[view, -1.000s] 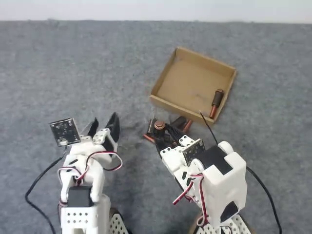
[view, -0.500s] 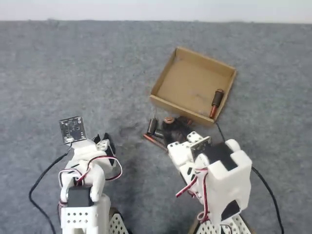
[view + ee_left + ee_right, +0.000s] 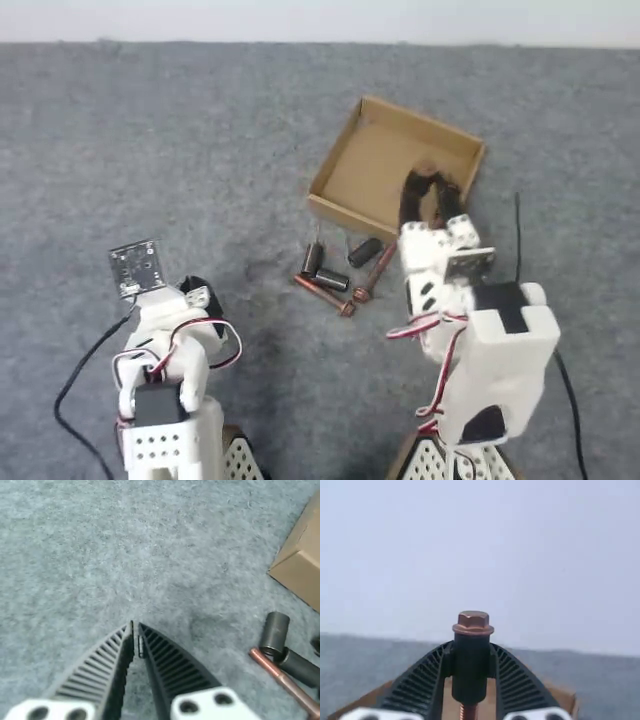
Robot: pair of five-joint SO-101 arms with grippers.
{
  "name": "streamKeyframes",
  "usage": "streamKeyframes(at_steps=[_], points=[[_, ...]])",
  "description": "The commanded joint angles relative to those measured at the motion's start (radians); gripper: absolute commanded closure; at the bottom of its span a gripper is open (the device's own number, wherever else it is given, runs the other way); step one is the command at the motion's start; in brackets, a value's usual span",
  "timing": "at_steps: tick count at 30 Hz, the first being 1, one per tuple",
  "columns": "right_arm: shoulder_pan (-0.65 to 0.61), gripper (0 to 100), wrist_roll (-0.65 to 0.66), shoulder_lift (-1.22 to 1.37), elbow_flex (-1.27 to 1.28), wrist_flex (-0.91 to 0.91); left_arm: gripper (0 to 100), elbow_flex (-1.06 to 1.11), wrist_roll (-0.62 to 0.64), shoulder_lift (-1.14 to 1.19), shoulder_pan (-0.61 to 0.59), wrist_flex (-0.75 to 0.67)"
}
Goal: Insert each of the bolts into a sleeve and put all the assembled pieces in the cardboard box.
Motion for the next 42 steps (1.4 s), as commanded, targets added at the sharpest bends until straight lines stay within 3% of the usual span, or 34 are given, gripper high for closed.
streamKeyframes(at_steps=[1, 6, 9, 16, 26, 37, 42], points=[[0.028, 99.2, 0.015, -0.053, -0.129, -0.027, 99, -0.013, -0.011, -0.023, -0.008, 0.008], [0.019, 99.2, 0.015, -0.054, -0.230, -0.019, 99, -0.013, -0.011, -0.023, -0.006, 0.008], [0.008, 99.2, 0.015, -0.073, -0.292, 0.088, 99, -0.013, -0.011, -0.023, -0.006, 0.008], [0.007, 99.2, 0.014, -0.315, -0.339, 0.539, 99, -0.013, -0.011, -0.023, -0.006, 0.008], [0.013, 99.2, 0.014, -0.621, -0.480, 1.372, 99, -0.013, -0.011, -0.023, -0.005, 0.008], [0.027, 99.2, 0.009, -0.447, -0.872, 2.092, 99, -0.013, -0.011, -0.023, -0.005, 0.008], [0.047, 99.2, 0.008, -0.292, -0.996, 2.233, 99, -0.013, -0.011, -0.023, -0.005, 0.008]])
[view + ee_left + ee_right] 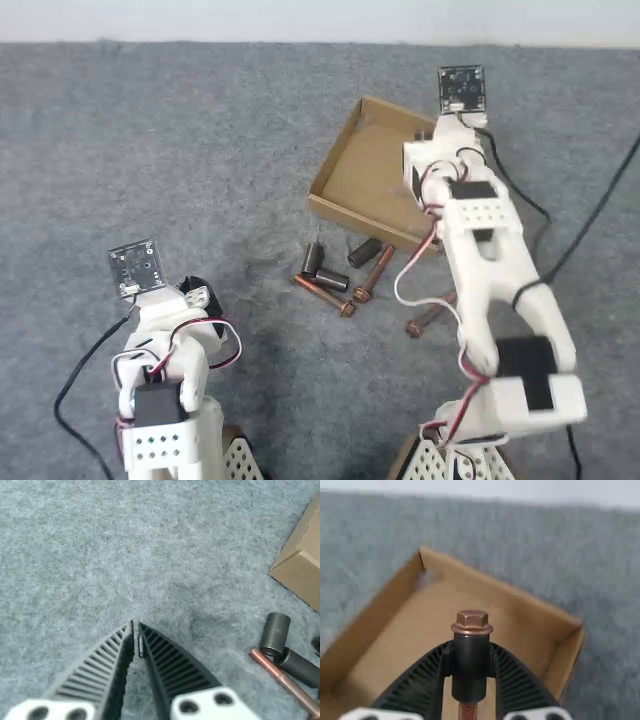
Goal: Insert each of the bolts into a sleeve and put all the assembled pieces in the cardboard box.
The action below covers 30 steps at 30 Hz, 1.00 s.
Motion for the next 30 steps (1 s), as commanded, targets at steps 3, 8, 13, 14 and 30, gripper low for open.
streamKeyframes(at_steps=[3, 8, 13, 14, 30], points=[[0.036, 99.2, 0.008, 0.105, -0.198, 0.133, 99, -0.013, -0.011, -0.023, -0.005, 0.008], [0.062, 99.2, 0.005, 0.209, -0.333, 0.249, 99, -0.013, -0.011, -0.023, -0.005, 0.008], [0.073, 99.2, -0.098, 0.303, -0.453, 0.371, 99, -0.013, -0.011, -0.023, -0.005, 0.008], [0.073, 99.2, -0.106, 0.321, -0.482, 0.401, 99, -0.013, -0.011, -0.023, -0.005, 0.008], [0.070, 99.2, -0.110, 0.464, -0.646, 0.526, 99, -0.013, -0.011, -0.023, -0.005, 0.008]])
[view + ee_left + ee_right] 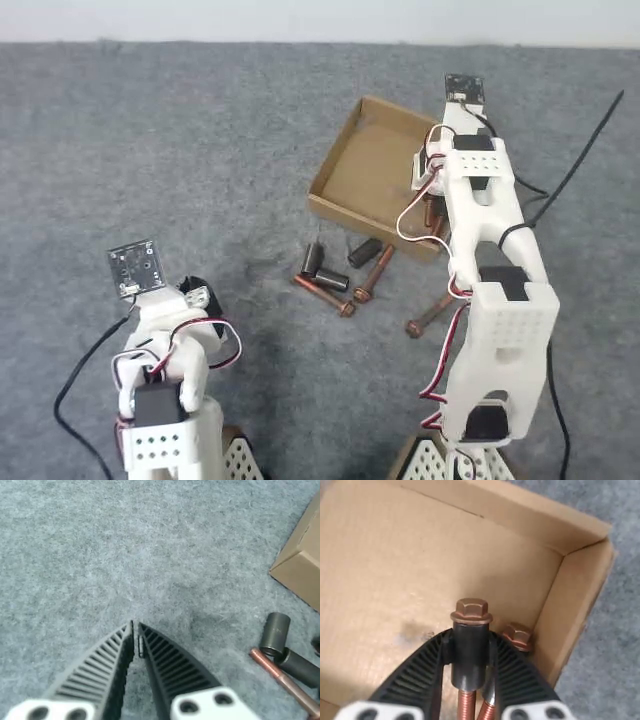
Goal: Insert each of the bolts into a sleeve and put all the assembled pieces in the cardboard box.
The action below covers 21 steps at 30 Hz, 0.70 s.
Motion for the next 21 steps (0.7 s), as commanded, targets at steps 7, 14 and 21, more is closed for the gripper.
streamKeyframes(at_steps=[7, 14, 21], points=[[0.007, 92.9, -0.014, -0.027, -0.097, 0.090, 99, -0.013, -0.011, -0.023, -0.006, 0.006], [0.015, 87.9, -0.014, -0.028, -0.101, 0.108, 99, -0.013, -0.011, -0.023, -0.008, 0.006], [0.007, 89.3, -0.012, -0.150, -0.100, 0.199, 99, -0.013, -0.011, -0.023, -0.008, 0.006]])
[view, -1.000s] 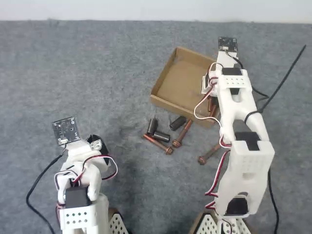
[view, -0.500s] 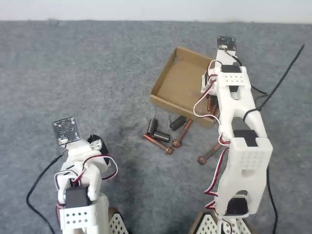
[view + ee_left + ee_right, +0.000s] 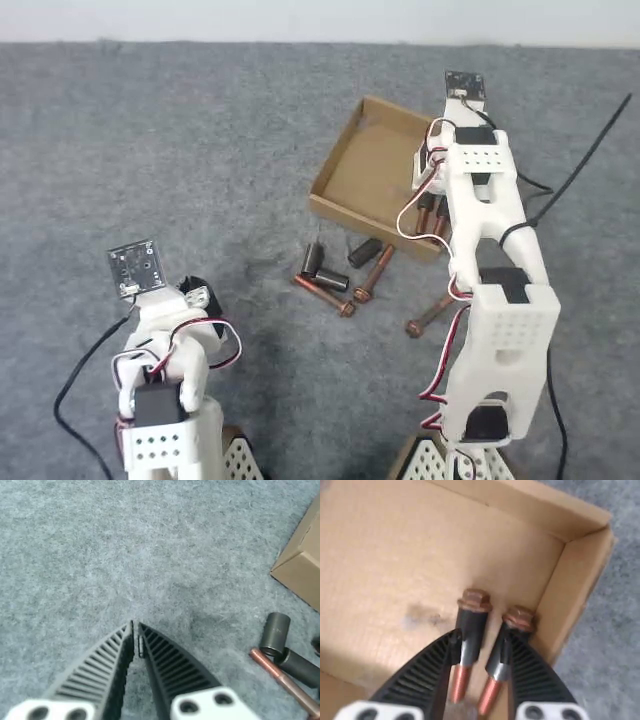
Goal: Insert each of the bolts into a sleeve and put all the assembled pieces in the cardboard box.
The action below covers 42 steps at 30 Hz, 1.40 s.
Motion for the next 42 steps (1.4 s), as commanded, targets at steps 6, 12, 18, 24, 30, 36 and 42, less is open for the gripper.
streamKeyframes(at_steps=[6, 12, 18, 24, 30, 36, 42], points=[[-0.008, 89.4, -0.011, -0.232, -0.043, 0.180, 99, -0.013, -0.011, -0.023, -0.008, 0.006], [-0.039, 89.4, 0.054, -0.277, -0.044, 0.364, 99, -0.013, -0.011, -0.023, -0.006, 0.006], [-0.122, 89.4, 0.207, -0.325, -0.044, 0.570, 99, -0.013, -0.011, -0.023, -0.006, 0.006], [-0.200, 89.4, 0.212, -0.366, -0.025, 0.645, 99, -0.013, -0.011, -0.023, -0.006, 0.006], [-0.308, 89.4, 0.212, -0.469, 0.123, 0.638, 99, -0.013, -0.011, -0.023, -0.006, 0.006], [-0.409, 89.0, 0.213, -0.590, 0.287, 0.535, 99, -0.013, -0.011, -0.023, -0.006, 0.006], [-0.460, 88.9, 0.252, -0.615, 0.417, 0.341, 99, -0.013, -0.011, -0.023, -0.006, 0.006]])
